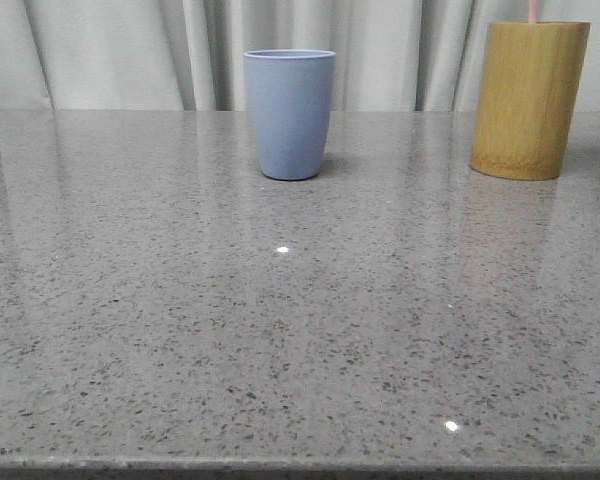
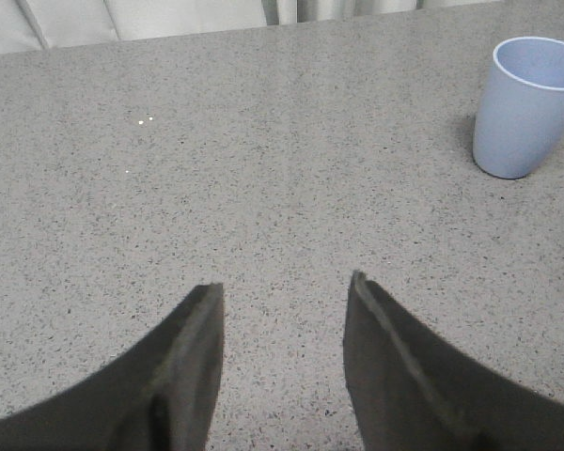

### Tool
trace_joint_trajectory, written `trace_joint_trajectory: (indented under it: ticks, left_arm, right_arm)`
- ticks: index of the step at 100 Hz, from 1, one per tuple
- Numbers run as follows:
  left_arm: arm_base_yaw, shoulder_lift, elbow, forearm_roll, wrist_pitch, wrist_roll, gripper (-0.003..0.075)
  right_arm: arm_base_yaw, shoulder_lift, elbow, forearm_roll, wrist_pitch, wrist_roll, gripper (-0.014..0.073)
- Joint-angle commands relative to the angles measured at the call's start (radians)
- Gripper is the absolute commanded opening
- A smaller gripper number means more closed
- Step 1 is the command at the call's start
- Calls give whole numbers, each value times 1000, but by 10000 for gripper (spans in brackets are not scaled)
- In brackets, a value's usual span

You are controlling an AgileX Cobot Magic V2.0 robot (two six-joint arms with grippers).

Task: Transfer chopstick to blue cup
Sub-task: 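Grasp the pink chopstick in the bamboo cup with the right gripper, then lift the pink chopstick out and carry it over the blue cup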

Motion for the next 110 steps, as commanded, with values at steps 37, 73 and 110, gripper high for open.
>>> trace_joint_trajectory:
  ticks: [37,73,110]
  left_arm:
    - [3,1,-25,10,-80,-11,295]
    - [3,1,-25,10,-78,-11,295]
    - [3,1,-25,16,-76,-11,295]
  right_arm:
    - [-3,3,-45,0,-144,-4,223]
    - [-3,3,-45,-5,-164,-4,-30]
    - [-3,-64,-45,-29,-196,-5,-30]
